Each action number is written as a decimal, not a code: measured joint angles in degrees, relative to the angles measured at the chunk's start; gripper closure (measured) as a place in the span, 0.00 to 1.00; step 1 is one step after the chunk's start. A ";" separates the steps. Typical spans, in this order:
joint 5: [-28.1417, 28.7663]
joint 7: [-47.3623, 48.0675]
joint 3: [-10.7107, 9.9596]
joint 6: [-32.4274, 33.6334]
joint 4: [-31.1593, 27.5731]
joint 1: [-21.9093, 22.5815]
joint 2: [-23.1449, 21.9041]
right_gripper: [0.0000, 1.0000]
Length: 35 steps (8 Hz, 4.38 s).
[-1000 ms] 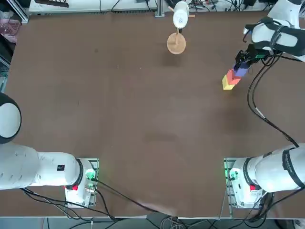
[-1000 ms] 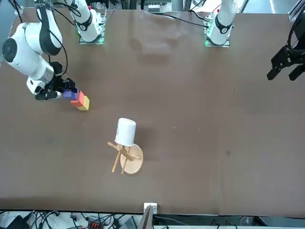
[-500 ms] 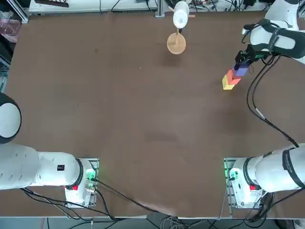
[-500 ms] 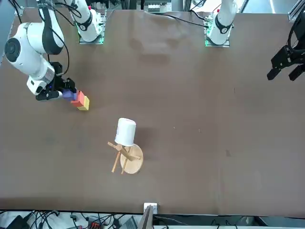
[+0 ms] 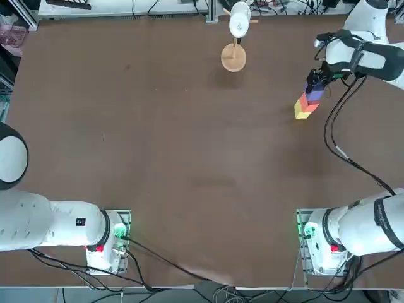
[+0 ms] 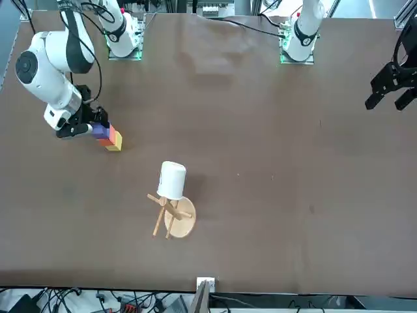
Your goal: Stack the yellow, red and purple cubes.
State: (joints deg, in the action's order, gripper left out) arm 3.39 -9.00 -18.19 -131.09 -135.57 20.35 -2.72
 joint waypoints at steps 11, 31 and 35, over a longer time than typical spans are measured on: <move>0.00 0.13 -0.34 -1.81 -1.77 -0.83 0.00 0.21; -0.47 10.11 -0.86 43.19 50.85 -4.20 8.23 0.00; -0.48 9.18 -0.77 43.36 51.93 -4.21 8.35 0.00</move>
State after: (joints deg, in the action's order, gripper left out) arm 2.91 0.18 -18.95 -87.73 -83.64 16.13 5.63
